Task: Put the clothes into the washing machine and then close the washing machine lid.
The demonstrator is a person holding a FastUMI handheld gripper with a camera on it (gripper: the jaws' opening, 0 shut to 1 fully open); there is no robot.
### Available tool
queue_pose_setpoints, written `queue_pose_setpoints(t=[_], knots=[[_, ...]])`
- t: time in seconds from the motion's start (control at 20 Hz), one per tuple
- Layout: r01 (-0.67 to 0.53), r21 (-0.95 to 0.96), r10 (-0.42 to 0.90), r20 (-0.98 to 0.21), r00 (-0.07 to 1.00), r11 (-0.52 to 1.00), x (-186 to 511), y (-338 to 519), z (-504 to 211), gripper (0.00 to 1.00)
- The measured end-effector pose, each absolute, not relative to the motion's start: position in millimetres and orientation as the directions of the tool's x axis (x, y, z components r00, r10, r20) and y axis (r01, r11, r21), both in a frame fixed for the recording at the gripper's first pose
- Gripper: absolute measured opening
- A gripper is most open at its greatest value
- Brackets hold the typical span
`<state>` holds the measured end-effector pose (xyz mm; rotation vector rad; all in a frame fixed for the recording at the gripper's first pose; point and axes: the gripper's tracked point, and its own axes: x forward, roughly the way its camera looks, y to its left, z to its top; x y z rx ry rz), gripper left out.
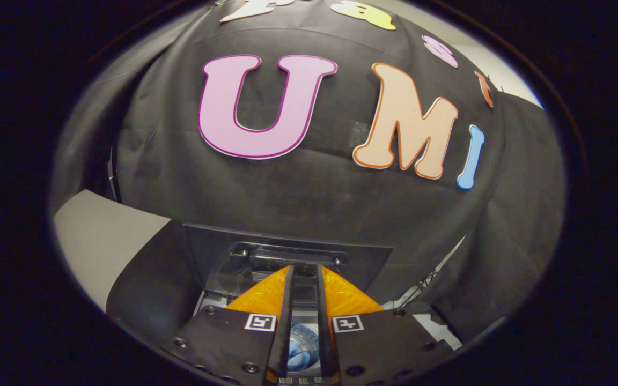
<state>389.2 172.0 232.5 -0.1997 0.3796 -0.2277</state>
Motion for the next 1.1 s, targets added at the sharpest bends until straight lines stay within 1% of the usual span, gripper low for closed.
queue_pose_setpoints(t=[0.6, 1.0, 1.1], knots=[[0.134, -0.208, -0.206, -0.374, 0.904, 0.969, 386.9, 187.5, 223.2, 0.24], [0.114, -0.219, -0.191, -0.369, 0.910, 0.969, 394.5, 191.7, 222.5, 0.99], [0.116, -0.226, -0.194, -0.362, 0.912, 0.967, 396.9, 192.2, 225.3, 0.98]])
